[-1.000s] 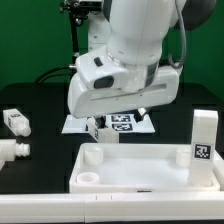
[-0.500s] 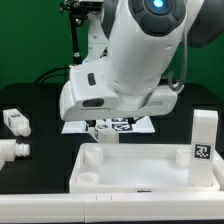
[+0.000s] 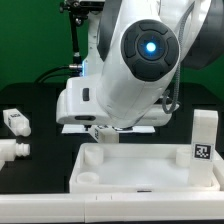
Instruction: Assemble desk
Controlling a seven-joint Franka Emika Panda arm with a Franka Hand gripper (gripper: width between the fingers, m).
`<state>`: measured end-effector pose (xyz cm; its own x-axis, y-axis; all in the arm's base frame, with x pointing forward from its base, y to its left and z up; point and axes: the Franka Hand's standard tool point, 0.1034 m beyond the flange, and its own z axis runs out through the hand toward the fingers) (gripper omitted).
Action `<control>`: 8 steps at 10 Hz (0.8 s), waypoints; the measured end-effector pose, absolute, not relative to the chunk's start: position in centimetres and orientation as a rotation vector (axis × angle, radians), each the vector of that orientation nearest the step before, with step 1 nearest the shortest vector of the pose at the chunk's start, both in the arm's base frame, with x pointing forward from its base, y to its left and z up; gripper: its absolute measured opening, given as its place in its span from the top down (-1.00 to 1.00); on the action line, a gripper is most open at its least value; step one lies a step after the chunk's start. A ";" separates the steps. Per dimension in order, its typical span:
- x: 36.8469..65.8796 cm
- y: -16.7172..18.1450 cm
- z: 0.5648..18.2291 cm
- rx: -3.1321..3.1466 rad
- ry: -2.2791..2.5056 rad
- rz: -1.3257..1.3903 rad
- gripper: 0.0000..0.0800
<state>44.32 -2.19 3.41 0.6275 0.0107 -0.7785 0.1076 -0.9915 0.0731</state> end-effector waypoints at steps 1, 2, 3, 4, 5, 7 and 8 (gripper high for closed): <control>44.3 -2.3 3.4 2.732 0.095 -1.306 -0.62; 44.3 -2.3 3.4 2.730 0.088 -1.307 -0.62; 43.8 -2.5 2.9 2.716 0.047 -1.322 -0.62; 43.5 -2.8 2.3 2.699 0.003 -1.341 -0.62; 43.2 -3.1 1.8 2.692 -0.004 -1.351 -0.62; 42.8 -3.5 1.3 2.674 -0.038 -1.363 -0.62; 42.8 -3.5 1.3 2.674 -0.039 -1.362 -0.59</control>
Offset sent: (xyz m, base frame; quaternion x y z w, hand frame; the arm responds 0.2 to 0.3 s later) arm -0.0042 0.0093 -0.0197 0.0551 -0.0541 0.0576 0.9953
